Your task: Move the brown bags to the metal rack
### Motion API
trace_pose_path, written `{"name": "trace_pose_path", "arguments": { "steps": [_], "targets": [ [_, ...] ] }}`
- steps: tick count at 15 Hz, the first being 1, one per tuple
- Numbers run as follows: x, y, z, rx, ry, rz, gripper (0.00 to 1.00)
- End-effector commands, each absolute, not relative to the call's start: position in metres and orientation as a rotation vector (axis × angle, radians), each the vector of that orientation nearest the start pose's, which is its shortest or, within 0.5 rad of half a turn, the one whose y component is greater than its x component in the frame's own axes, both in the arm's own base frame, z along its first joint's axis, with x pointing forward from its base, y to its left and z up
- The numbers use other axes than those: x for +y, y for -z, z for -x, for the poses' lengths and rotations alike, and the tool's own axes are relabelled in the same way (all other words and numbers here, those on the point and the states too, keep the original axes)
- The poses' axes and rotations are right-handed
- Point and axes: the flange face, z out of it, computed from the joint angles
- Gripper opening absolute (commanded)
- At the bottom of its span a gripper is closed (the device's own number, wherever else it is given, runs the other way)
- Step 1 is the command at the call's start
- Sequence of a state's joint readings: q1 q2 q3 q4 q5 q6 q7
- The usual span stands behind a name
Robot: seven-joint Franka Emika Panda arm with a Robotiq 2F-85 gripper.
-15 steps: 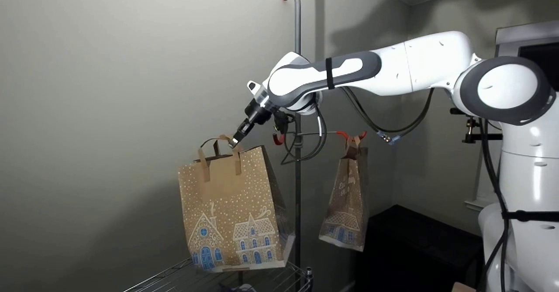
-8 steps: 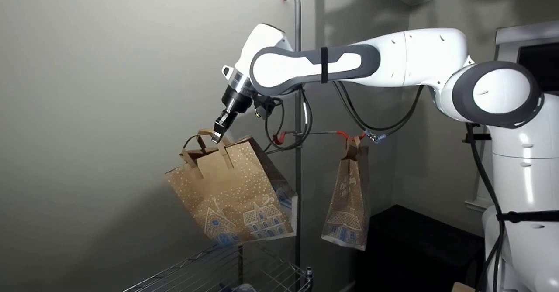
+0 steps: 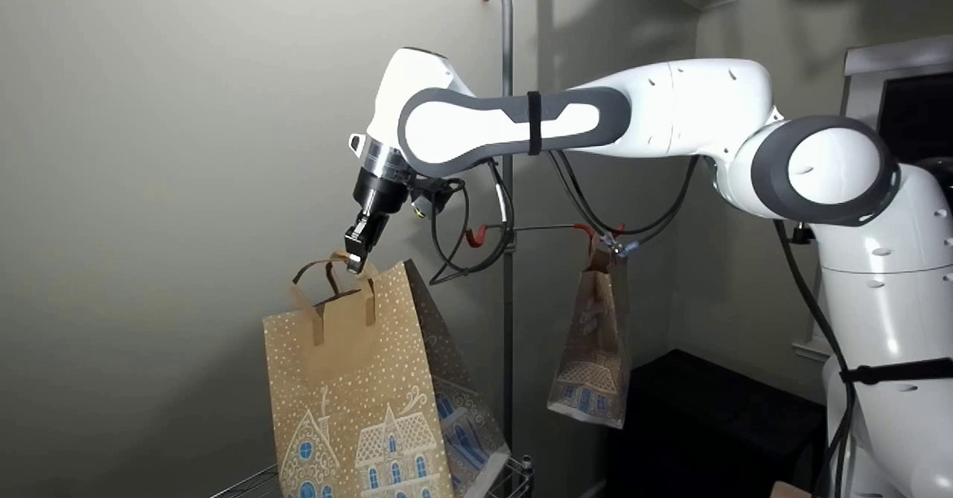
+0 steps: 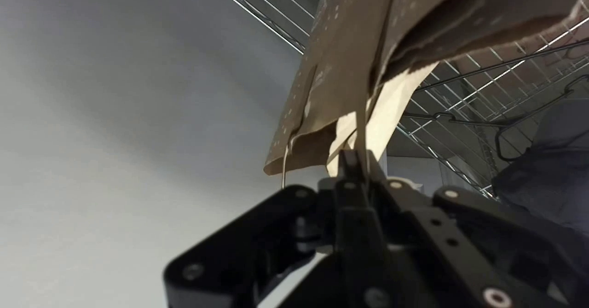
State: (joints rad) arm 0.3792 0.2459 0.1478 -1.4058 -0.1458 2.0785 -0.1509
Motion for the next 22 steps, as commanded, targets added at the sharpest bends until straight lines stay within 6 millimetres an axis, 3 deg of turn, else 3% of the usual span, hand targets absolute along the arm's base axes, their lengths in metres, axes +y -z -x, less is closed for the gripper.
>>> {"name": "trace_pose_path", "arguments": {
  "steps": [1,5,11,15,16,18,22],
  "targets": [
    [0.333,-0.61,-0.599,-1.056,0.688,2.898,0.04],
    [0.353,-0.618,-0.599,-1.073,0.759,2.863,0.03],
    [0.351,-0.632,-0.604,-1.002,0.879,2.928,0.04],
    [0.362,-0.631,-0.601,-0.993,0.941,2.967,0.03],
    [0.366,-0.629,-0.598,-0.984,0.918,2.991,0.29],
    [0.37,-0.624,-0.595,-0.917,0.902,3.042,0.34],
    [0.372,-0.62,-0.594,-0.843,0.868,3.082,0.59]
  ]
}}
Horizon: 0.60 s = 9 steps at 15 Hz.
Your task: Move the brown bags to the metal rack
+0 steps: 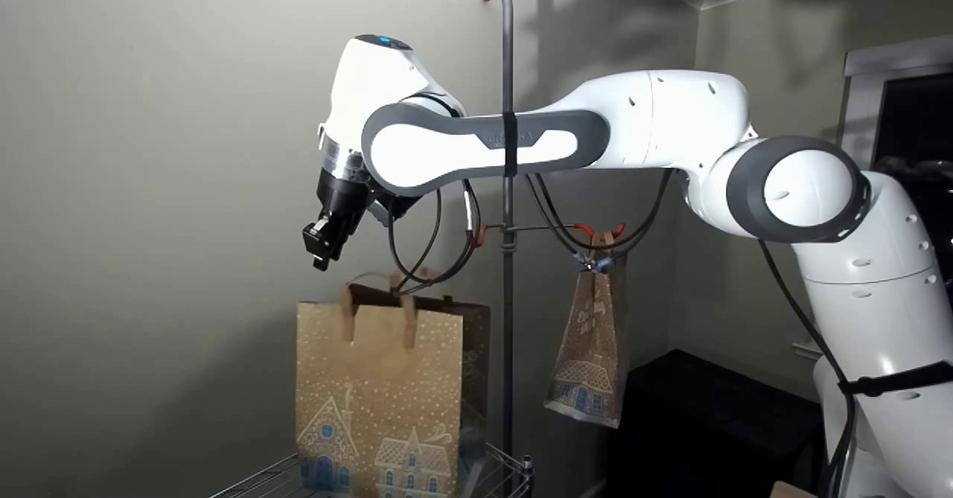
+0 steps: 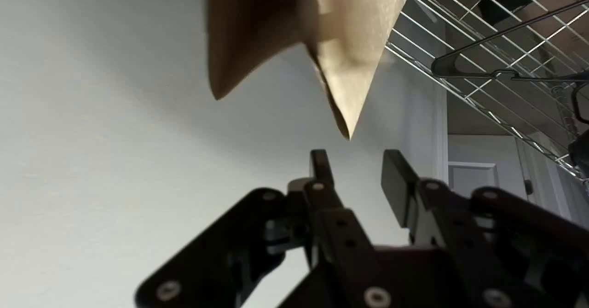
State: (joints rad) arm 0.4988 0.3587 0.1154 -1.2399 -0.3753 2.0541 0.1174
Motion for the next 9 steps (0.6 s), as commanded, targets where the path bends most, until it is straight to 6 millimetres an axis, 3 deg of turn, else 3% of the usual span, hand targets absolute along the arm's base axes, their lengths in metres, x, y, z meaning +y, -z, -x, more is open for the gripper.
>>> {"name": "trace_pose_path", "arguments": {
  "steps": [1,6,9],
  "targets": [
    [0.3713,-0.6202,-0.5944,-0.842,0.862,3.083,0.65],
    [0.3662,-0.6237,-0.5945,-0.957,0.857,3.041,0.97],
    [0.3642,-0.6292,-0.5902,-1.126,0.878,2.998,1.0]
  ]
}}
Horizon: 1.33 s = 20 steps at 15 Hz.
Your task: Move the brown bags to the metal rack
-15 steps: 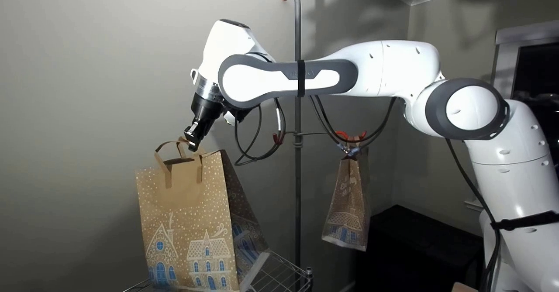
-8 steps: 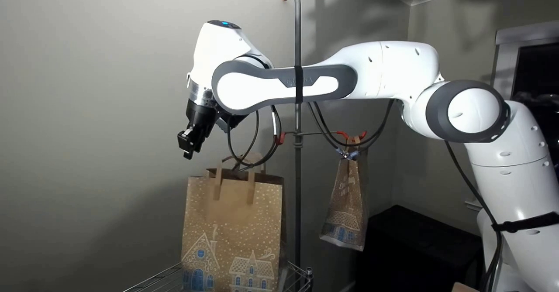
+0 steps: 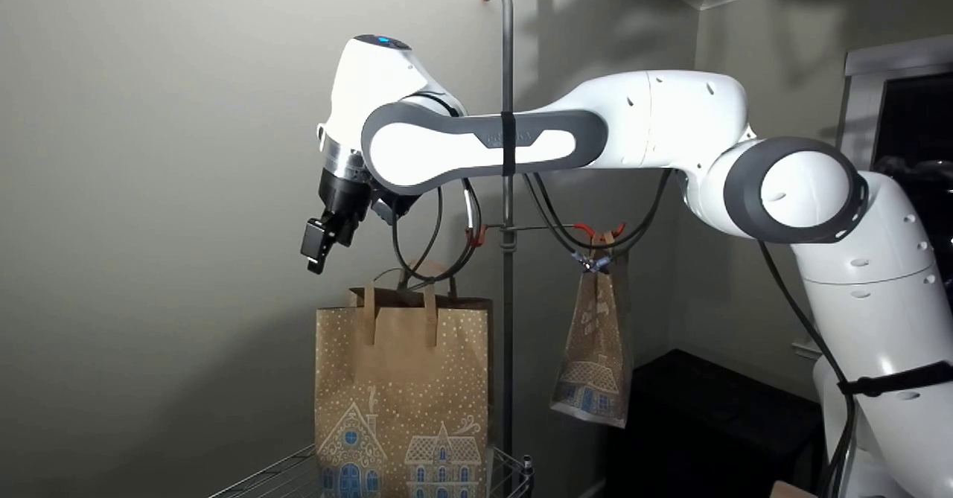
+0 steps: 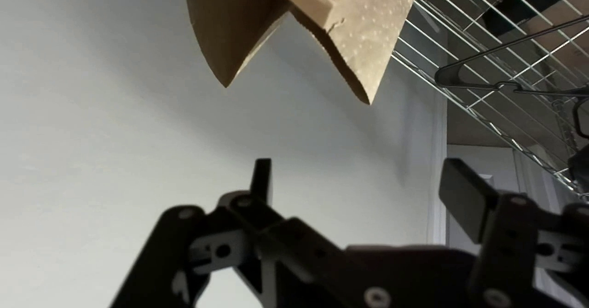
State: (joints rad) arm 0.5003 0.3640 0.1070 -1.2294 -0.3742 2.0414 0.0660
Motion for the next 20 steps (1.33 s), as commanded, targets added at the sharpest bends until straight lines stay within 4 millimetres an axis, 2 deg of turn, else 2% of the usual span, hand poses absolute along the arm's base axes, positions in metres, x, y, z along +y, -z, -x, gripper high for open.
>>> {"name": "trace_pose_path", "arguments": {
  "steps": [1,4,6,8,10,12,14,16,20],
  "targets": [
    [0.36,-0.633,-0.589,-1.205,0.903,2.999,1.0],
    [0.342,-0.646,-0.583,-1.299,0.841,3.001,1.0],
    [0.326,-0.656,-0.57,-1.375,0.768,3.003,1.0],
    [0.305,-0.676,-0.553,-1.51,0.771,2.994,1.0],
    [0.285,-0.699,-0.535,-1.589,0.807,2.96,1.0],
    [0.265,-0.713,-0.52,-1.642,0.833,2.918,1.0],
    [0.24,-0.71,-0.509,-1.655,0.784,2.865,1.0],
    [0.206,-0.688,-0.502,-1.581,0.682,2.853,1.0],
    [0.144,-0.613,-0.504,-1.431,0.441,3.016,1.0]
  ]
}}
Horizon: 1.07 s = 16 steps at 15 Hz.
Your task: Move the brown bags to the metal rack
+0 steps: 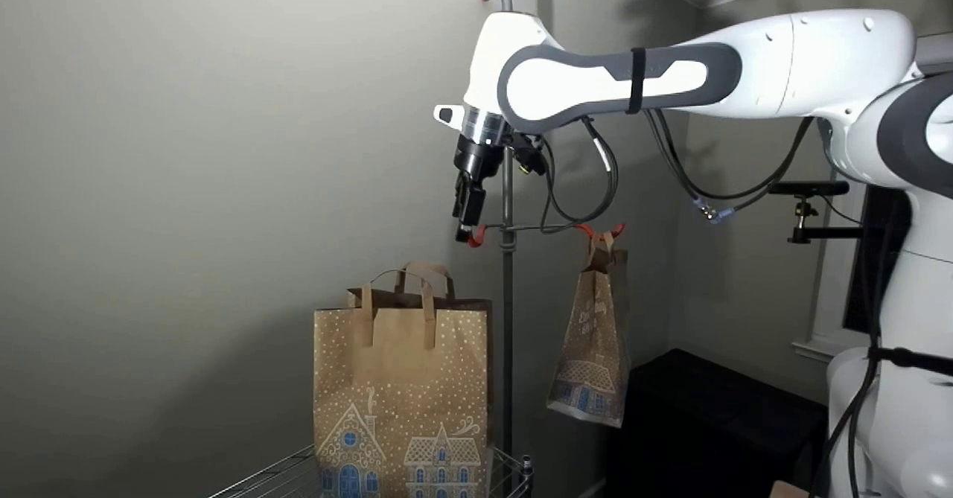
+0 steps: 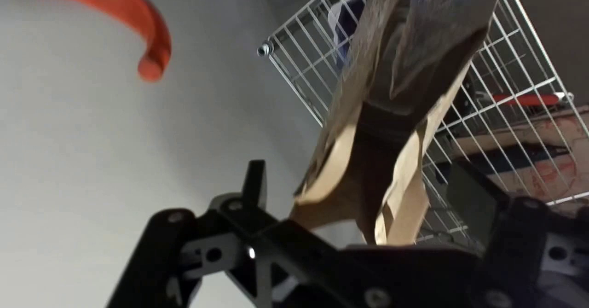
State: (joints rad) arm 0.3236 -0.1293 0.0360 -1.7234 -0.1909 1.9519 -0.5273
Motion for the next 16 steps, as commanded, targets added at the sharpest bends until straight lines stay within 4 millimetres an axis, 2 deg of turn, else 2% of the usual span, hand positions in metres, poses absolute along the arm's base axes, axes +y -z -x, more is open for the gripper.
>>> {"name": "trace_pose_path", "arguments": {
  "steps": [1,4,7,9,11,12,16],
  "targets": [
    [0.129,-0.593,-0.503,-1.398,0.376,3.049,1.0],
    [0.097,-0.548,-0.501,-1.321,0.229,3.085,1.0],
    [0.078,-0.526,-0.502,-1.275,0.22,3.106,1.0],
    [0.073,-0.52,-0.508,-1.265,0.284,3.107,1.0],
    [0.074,-0.525,-0.513,-1.295,0.371,3.067,1.0],
    [0.077,-0.52,-0.518,-1.264,0.295,3.094,1.0],
    [0.078,-0.523,-0.519,-1.266,0.335,3.092,1.0]
  ]
}}
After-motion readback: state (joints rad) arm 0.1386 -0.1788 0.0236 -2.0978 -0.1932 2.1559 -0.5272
